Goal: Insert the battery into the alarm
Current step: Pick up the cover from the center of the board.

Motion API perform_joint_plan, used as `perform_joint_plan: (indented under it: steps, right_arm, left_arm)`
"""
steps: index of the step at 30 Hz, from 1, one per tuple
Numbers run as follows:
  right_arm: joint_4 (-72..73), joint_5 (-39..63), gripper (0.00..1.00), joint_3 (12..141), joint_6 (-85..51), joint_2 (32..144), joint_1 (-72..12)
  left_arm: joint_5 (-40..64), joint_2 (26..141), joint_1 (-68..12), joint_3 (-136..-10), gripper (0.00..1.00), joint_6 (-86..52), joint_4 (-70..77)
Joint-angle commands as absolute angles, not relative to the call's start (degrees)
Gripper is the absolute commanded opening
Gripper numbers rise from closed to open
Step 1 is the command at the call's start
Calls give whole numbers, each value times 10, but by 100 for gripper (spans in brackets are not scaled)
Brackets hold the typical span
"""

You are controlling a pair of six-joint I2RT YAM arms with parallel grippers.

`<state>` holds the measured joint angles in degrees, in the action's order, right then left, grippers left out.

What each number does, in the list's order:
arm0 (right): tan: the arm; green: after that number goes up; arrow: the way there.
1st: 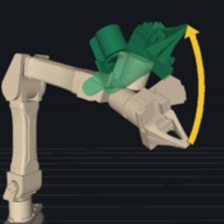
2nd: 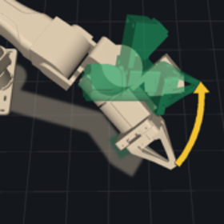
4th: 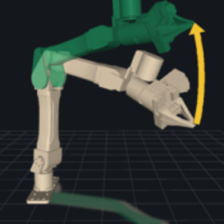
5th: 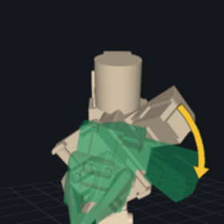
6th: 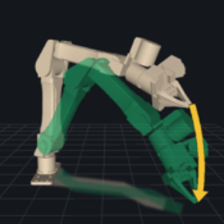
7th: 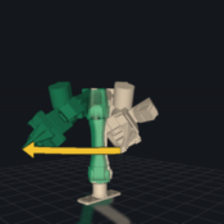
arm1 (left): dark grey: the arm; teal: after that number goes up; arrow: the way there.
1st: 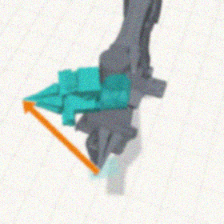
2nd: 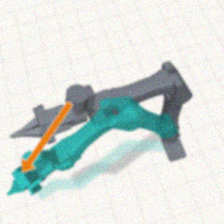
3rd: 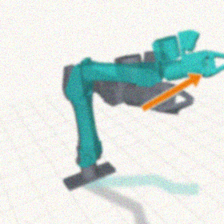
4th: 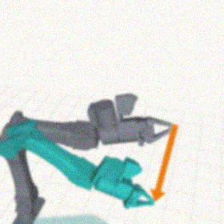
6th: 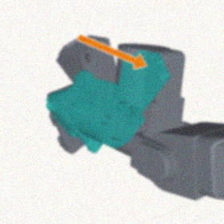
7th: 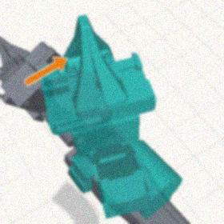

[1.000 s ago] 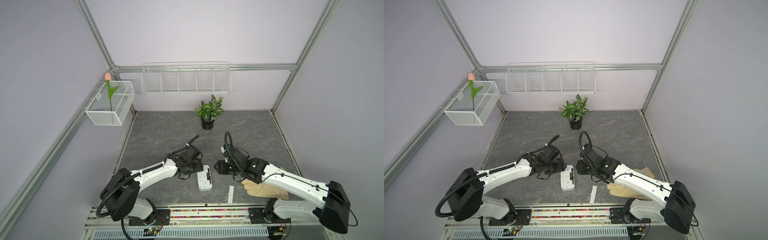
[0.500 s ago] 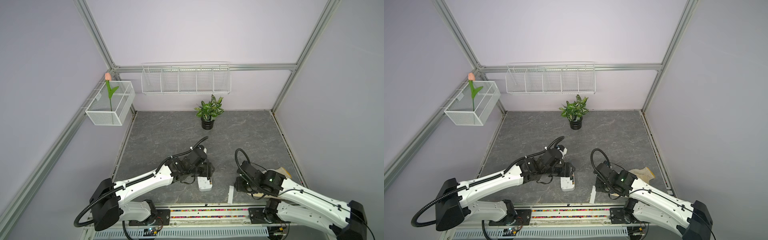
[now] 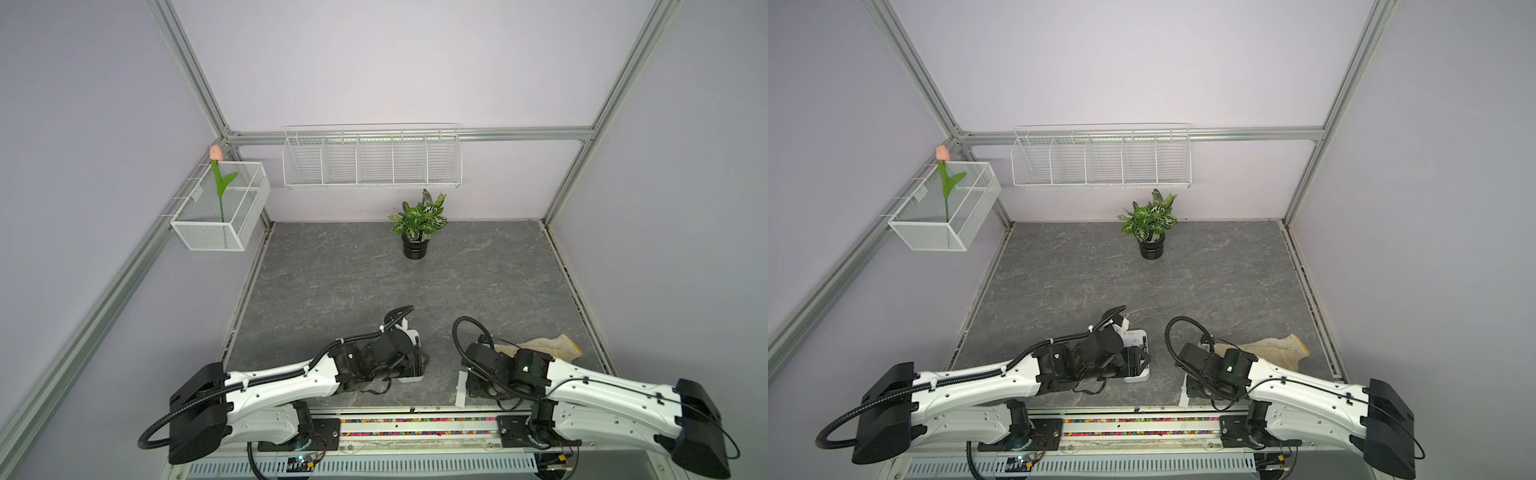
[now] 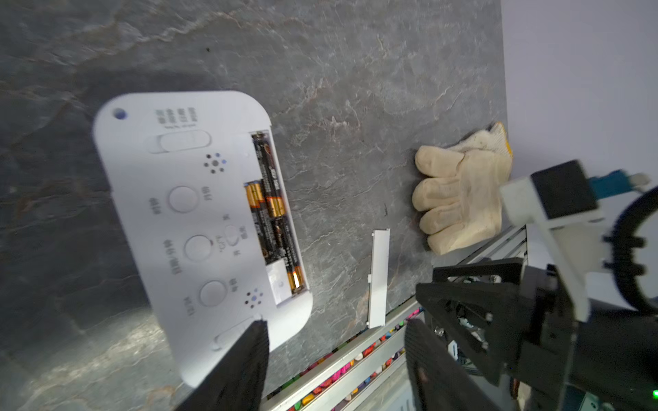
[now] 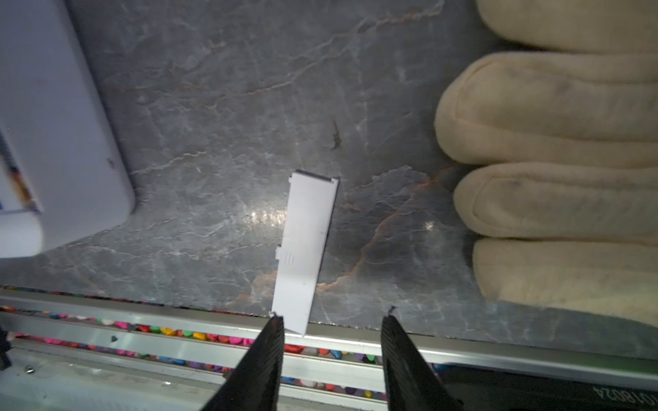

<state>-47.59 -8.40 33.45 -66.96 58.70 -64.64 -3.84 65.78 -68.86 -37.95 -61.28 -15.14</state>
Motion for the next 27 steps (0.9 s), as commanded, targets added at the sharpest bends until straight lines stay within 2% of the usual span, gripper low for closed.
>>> perform_joint_plan:
  steps: [1, 8, 13, 27]
  right_arm:
    - [-463, -105, 48, 352, -694, 627, -665]
    - [-443, -137, 49, 385, -693, 698, -658]
    - [-455, -141, 49, 418, -701, 764, -656]
    - [-439, -146, 44, 419, -728, 803, -642]
  left_arm:
    - [-81, 629, -689, -371, 64, -646, -141]
    - [-62, 637, -689, -352, 63, -657, -97]
    - [-94, 620, -688, -334, 63, -688, -108]
    - [-85, 598, -690, -296, 60, -703, -82]
